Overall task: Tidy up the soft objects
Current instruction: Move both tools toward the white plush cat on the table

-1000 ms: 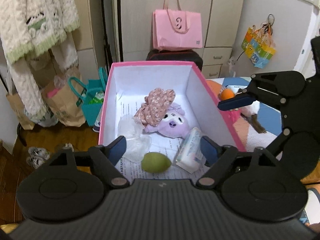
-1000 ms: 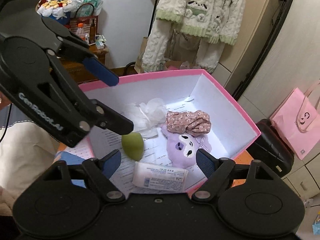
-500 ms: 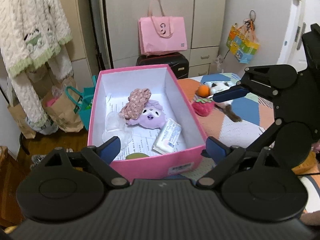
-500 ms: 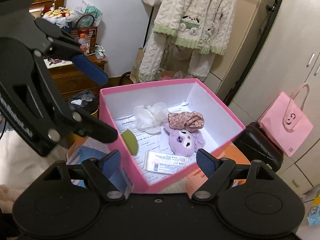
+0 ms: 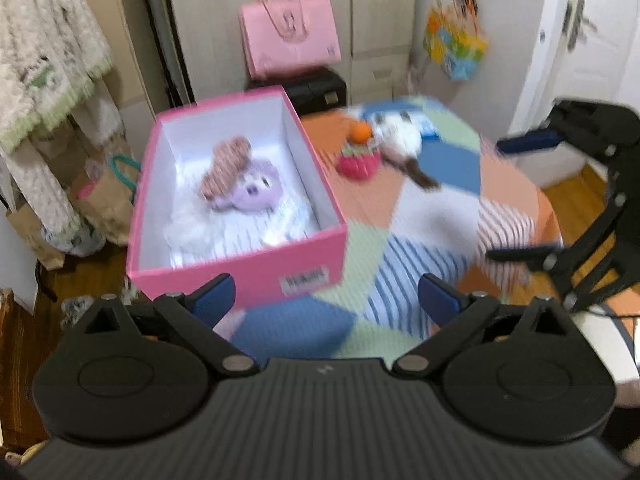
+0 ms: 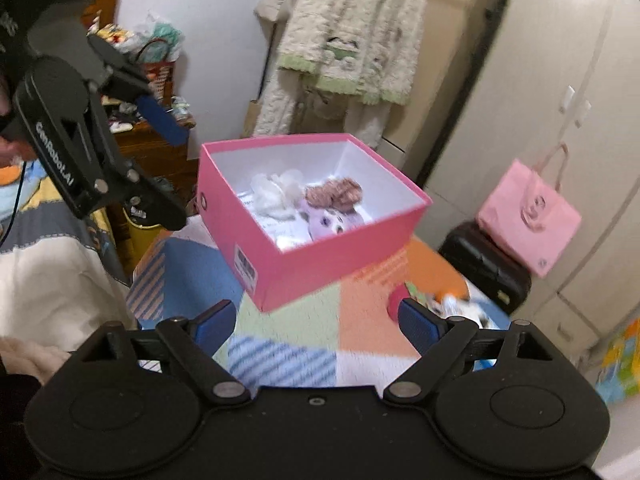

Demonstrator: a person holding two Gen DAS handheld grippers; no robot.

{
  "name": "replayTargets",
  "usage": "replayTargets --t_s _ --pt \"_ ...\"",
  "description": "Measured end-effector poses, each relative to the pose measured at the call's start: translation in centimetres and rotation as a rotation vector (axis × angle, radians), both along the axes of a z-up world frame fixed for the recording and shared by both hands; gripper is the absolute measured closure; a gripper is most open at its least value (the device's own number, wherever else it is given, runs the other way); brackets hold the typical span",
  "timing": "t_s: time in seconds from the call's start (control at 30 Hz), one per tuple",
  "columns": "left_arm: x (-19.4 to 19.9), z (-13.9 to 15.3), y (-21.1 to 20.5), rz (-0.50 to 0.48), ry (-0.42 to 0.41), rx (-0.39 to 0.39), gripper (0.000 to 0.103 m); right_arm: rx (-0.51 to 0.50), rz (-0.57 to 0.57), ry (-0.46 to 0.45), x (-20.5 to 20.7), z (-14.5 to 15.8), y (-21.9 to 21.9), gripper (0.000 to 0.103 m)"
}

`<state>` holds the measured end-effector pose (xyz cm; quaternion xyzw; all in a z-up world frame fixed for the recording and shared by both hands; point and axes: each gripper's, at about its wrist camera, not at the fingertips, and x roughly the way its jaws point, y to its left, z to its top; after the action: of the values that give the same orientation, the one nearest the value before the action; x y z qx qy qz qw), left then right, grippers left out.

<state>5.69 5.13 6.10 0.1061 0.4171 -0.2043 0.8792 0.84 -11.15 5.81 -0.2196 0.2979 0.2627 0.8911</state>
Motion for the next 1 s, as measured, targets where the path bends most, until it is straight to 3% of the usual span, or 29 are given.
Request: replayTargets --t_s 0.07,0.2,0.47,0.73,0.87,1.0 --pt "0.0 -0.6 -0.9 -0.021 0.042 0.010 0.004 0.027 -0.032 0.005 -0.6 -0.4 -1.5 0.011" --pt "-0.4 -1.4 -2.9 -0.054 0.045 -0.008 0.004 0.104 -0.088 0.033 -0.9 -1.6 -4.4 0.011" --pt "0.1 -2.5 -7.2 -0.135 -0.014 -0.043 0.004 0.224 -0.182 0.051 0.9 -5.6 -9.3 0.011" --pt "3.2 -4.5 -11.2 -0.152 -0.085 -0.084 0.004 0.358 -0.239 -0.025 4.5 -10.0 -12.6 0.011" --pt "5.0 -5.5 -12.3 -0.126 -0.145 -0.124 0.004 0.340 -0.256 -0.071 6.6 -11.7 -13.2 0.011" --pt "7.1 -6.7 -13.4 -0.104 -0.182 -0.165 0.004 0.351 -0.257 -0.052 9.5 -12.8 -13.5 0.011"
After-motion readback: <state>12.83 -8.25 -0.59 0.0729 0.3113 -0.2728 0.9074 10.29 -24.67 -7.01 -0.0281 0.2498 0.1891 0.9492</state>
